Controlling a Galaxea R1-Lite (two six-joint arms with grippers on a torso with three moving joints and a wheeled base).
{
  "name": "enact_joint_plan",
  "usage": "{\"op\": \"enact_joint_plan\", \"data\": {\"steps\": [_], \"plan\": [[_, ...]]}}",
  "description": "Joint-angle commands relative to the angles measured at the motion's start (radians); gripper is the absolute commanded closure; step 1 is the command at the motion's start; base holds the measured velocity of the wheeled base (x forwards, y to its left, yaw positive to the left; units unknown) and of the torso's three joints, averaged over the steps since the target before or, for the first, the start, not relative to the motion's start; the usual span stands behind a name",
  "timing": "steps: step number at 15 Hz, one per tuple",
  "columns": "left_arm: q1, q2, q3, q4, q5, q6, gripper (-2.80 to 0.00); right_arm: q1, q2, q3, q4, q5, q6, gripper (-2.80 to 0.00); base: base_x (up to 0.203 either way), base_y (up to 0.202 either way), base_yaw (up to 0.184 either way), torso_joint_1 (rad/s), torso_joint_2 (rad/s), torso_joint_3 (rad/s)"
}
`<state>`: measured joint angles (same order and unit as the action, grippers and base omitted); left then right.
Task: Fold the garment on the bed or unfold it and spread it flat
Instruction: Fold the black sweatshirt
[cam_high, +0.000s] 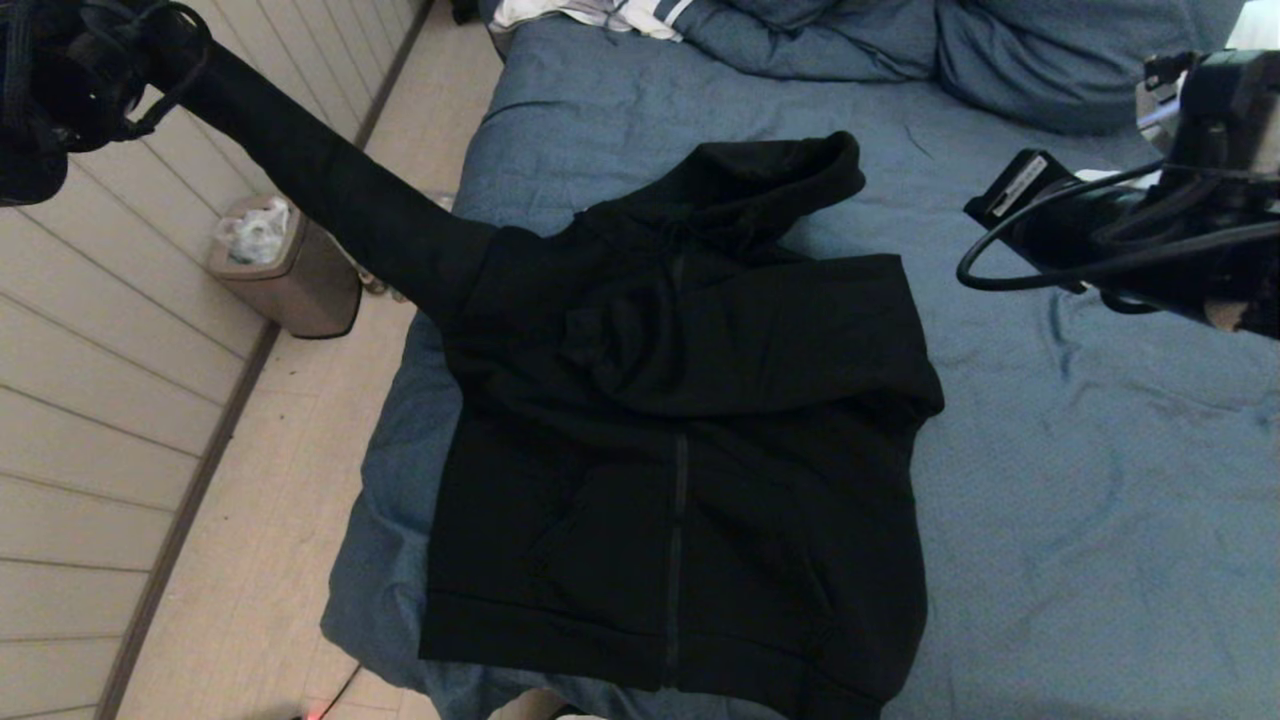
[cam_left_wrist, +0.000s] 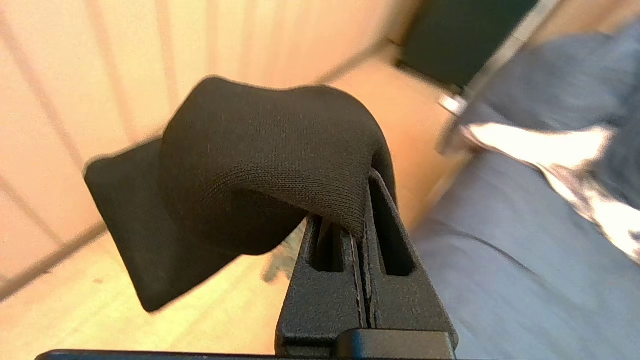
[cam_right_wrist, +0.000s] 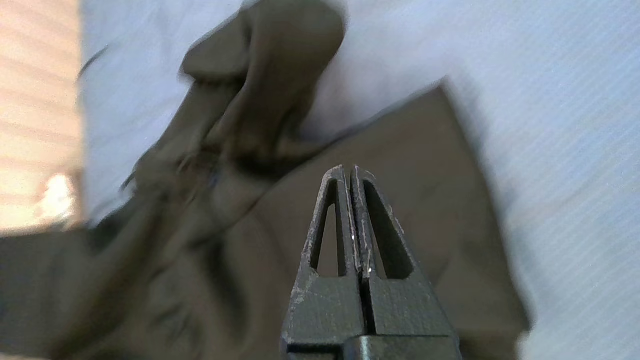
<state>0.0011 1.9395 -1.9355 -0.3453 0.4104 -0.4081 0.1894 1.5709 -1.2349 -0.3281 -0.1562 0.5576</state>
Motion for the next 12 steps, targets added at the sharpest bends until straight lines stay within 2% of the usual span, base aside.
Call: {"op": "enact_joint_plan", "data": {"steps": [1,2,4,6,12], "plan": [[0.009,0.056,0.001,-0.042,0.049,0.016,0.0,0.004,-0.014,0.028,-0.002,0.012,0.017,0.0,0.0,0.0,0.0,0.0,0.0,0.0],[0.018,0.088,0.001,-0.093,0.087,0.058,0.0,0.004,-0.01,0.031,-0.002,0.013,0.022,0.0,0.0,0.0,0.0,0.0,0.0,0.0],[0.048,0.164,0.001,-0.289,0.184,0.187,0.0,0.025,-0.007,0.036,-0.002,0.021,0.033,0.0,0.0,0.0,0.0,0.0,0.0,0.0],[0.07,0.237,0.003,-0.454,0.239,0.288,0.0,0.109,0.021,0.032,-0.001,0.032,0.044,0.0,0.0,0.0,0.0,0.0,0.0,0.0],[0.09,0.351,0.013,-0.562,0.278,0.318,0.0,0.244,0.169,-0.075,0.001,0.036,0.059,0.0,0.0,0.0,0.0,0.0,0.0,0.0]]}}
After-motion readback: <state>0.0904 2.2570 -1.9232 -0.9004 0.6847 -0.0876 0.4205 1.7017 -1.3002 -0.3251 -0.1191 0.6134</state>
